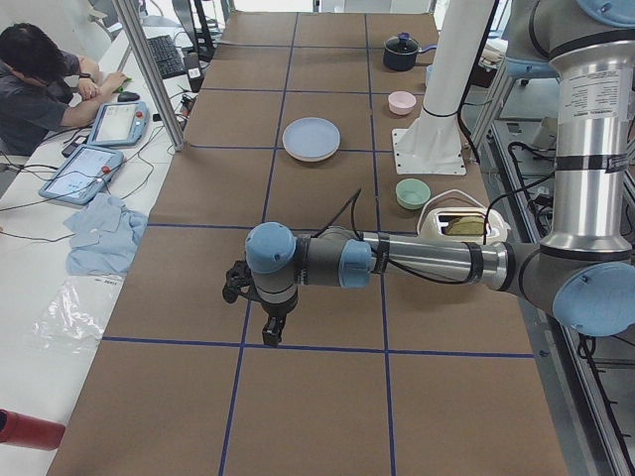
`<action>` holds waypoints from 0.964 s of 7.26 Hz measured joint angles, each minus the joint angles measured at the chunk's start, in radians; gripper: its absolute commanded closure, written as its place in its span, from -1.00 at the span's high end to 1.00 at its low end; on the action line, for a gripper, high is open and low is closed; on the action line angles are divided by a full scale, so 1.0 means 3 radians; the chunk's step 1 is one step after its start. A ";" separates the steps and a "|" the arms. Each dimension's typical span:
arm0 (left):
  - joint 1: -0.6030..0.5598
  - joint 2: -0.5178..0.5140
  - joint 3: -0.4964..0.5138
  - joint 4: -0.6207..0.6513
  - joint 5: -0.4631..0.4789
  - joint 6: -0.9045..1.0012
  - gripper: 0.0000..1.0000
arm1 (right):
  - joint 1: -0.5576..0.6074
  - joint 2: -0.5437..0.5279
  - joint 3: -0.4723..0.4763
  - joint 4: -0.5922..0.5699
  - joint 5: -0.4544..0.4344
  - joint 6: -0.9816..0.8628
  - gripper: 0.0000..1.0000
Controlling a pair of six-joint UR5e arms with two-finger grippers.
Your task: Stack three plates with pink and blue
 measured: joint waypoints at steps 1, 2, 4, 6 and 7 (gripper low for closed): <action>0.0000 0.0010 0.0003 0.0001 0.0001 0.0000 1.00 | -0.0001 0.0008 0.0002 -0.0001 0.0003 0.0003 1.00; 0.0000 0.0015 0.0004 0.0002 0.0003 0.0000 1.00 | -0.0002 0.0012 0.0005 -0.0003 0.0006 0.0005 1.00; -0.0002 0.0030 0.0005 0.0000 0.0019 0.0000 1.00 | -0.0002 0.0015 0.0012 -0.0001 0.0009 0.0006 1.00; -0.0001 0.0035 -0.0004 -0.0001 0.0111 -0.0001 1.00 | -0.0002 0.0014 0.0016 -0.0003 0.0009 0.0006 1.00; -0.0003 0.0036 -0.0015 0.0001 0.0134 -0.0004 1.00 | -0.0002 0.0012 0.0015 -0.0003 0.0009 0.0005 1.00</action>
